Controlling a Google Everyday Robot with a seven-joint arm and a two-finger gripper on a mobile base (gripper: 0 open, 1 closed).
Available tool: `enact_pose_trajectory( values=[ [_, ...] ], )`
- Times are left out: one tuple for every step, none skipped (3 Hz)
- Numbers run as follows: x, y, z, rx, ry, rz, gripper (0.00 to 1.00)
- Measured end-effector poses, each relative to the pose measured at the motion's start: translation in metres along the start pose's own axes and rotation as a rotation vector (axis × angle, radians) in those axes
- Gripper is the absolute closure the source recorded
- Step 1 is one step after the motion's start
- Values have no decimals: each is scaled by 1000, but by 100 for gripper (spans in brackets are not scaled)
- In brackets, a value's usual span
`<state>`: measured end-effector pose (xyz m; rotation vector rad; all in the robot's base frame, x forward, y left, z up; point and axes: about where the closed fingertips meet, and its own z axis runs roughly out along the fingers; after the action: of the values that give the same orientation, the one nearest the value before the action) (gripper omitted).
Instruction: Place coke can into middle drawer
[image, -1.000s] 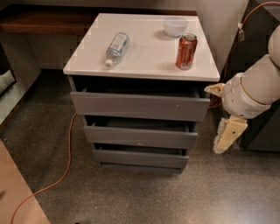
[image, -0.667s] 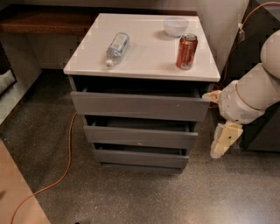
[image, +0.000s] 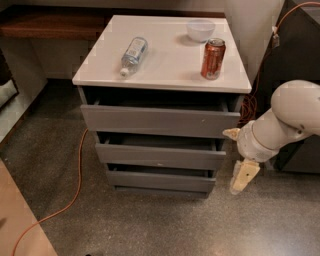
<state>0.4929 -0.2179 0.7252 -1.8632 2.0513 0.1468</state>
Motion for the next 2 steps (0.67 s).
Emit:
enact_pose_trajectory(
  values=[
    [10,-4,41,4,-18,-12,0],
    [26,-7,98,9,-39,-19,0]
  ],
)
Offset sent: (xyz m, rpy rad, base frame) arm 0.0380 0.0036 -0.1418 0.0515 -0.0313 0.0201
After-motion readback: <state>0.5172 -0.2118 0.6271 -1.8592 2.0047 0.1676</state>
